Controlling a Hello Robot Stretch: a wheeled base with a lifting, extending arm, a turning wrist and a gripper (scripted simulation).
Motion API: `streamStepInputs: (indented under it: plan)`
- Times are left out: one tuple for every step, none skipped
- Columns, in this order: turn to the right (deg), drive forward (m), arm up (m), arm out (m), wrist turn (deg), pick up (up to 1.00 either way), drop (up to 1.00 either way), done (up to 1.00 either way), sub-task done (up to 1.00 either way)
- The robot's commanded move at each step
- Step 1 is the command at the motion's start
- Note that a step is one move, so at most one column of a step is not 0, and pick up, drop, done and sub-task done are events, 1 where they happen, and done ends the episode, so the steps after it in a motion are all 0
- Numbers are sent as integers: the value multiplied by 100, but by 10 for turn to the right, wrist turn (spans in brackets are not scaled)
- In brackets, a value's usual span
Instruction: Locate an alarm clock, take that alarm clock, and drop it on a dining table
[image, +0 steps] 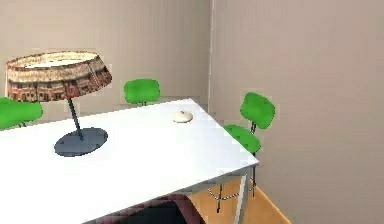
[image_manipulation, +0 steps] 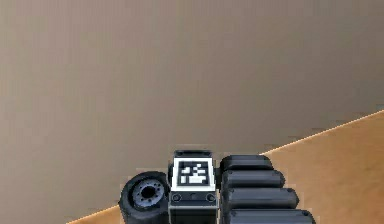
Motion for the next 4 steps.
streamStepInputs:
  plan:
    - [450, 0, 0, 0, 0, 0, 0, 0, 0]
    - [450, 0, 0, 0, 0, 0, 0, 0, 0]
    - [360, 0, 0, 0, 0, 0, 0, 0, 0]
    - [-450, 0, 0, 0, 0, 0, 0, 0, 0]
